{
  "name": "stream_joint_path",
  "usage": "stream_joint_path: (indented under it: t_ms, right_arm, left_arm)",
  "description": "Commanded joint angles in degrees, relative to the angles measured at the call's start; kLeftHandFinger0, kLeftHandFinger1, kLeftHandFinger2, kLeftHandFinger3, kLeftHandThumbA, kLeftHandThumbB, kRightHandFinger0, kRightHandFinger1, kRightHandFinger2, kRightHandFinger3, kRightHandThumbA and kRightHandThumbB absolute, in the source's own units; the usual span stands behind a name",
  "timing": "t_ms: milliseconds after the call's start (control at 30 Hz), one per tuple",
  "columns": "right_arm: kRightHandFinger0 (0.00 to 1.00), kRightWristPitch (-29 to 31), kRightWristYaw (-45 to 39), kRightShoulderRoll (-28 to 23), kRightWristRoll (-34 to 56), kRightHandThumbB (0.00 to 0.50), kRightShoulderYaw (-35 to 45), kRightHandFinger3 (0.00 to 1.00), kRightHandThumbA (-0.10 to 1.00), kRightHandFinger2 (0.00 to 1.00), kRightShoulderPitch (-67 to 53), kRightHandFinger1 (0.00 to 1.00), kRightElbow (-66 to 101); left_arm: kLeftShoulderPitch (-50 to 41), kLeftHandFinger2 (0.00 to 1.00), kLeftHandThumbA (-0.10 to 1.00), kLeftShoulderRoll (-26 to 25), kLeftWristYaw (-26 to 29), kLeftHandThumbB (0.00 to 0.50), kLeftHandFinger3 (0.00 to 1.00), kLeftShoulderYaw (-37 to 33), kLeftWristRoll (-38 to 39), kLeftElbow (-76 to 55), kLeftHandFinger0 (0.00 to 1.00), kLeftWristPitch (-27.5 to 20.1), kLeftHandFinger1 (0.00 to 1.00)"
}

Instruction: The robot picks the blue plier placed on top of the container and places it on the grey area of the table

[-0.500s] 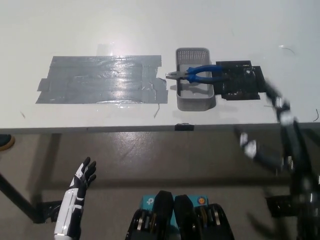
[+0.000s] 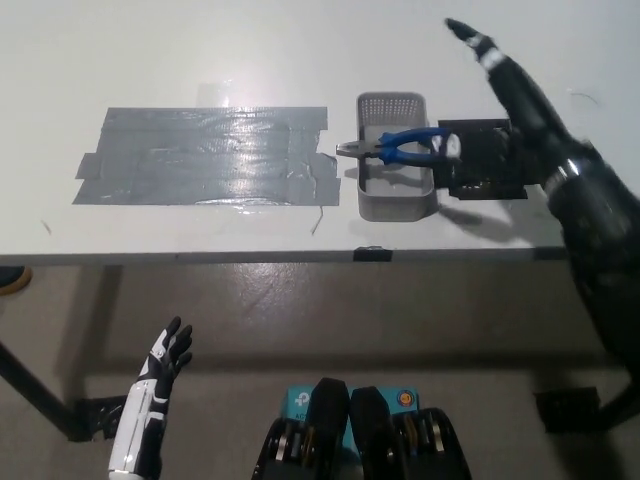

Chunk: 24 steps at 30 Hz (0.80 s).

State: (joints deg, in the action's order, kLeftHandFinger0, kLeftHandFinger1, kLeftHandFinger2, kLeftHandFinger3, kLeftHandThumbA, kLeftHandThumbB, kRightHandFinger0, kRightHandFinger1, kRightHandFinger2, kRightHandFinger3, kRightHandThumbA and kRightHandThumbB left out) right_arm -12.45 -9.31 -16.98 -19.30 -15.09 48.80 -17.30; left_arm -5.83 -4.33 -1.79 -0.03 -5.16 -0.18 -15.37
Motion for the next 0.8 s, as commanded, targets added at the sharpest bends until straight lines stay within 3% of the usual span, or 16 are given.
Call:
stream_joint_path:
  t_ms: [0,167,500,767]
  right_arm:
    - [1.0,-7.76,-6.6,-1.01,-5.71,0.27,-4.78,1.0,0.87,1.0,10.95,1.0,-7.45]
    - [1.0,-8.89,-6.2,0.73,-7.17,0.302,-8.58,1.0,0.86,1.0,14.72,1.0,-13.88]
    - [1.0,-7.83,-5.37,3.91,-8.94,0.278,-11.81,1.0,0.89,1.0,17.19,1.0,-21.21]
    - [1.0,-7.57,-6.02,5.54,-11.14,0.3,-14.48,1.0,0.91,1.0,19.21,1.0,-25.81]
  left_arm:
    - [0.29,1.0,1.0,-0.05,0.51,0.115,1.0,-0.2,-0.56,-2.2,1.0,-1.9,1.0]
    - [0.2,1.0,1.0,-0.32,0.4,0.112,1.0,-0.37,-1.32,-2.74,1.0,-1.62,1.0]
    - [0.8,1.0,1.0,-0.8,0.44,0.088,1.0,-0.41,-2.94,-2.44,1.0,-1.69,1.0]
    - [0.84,1.0,0.98,-0.84,0.55,0.056,1.0,-0.47,-4.26,-2.64,1.0,-1.32,1.0]
